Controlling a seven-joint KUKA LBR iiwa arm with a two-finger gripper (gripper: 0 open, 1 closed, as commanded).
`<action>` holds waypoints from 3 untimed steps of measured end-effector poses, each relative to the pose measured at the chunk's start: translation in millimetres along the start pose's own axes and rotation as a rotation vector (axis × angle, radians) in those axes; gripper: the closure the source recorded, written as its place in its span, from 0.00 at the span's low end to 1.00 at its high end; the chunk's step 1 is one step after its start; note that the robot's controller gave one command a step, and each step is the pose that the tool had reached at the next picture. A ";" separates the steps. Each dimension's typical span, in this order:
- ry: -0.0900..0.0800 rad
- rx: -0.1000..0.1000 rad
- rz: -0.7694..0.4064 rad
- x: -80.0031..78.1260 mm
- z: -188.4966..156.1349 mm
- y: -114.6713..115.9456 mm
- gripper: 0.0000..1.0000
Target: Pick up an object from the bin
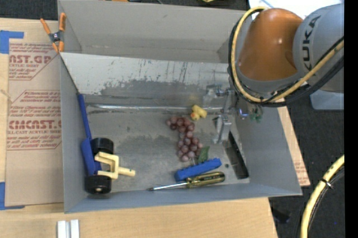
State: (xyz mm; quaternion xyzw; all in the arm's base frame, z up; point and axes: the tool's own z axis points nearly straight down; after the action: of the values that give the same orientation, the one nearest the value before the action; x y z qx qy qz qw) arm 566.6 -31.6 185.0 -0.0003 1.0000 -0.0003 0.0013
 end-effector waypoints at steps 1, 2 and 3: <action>0.000 0.000 0.000 0.0 0.1 0.1 0.00; 0.009 -0.004 -0.020 55.5 59.9 71.4 0.00; -0.015 0.004 -0.096 -4.8 56.9 -15.7 0.00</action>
Offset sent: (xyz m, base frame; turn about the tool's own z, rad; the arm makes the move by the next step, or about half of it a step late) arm -0.0516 0.0655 -0.0561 -0.0114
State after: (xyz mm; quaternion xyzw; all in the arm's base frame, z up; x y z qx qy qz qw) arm 571.6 -47.4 128.1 -0.0481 0.9988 -0.0025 0.0089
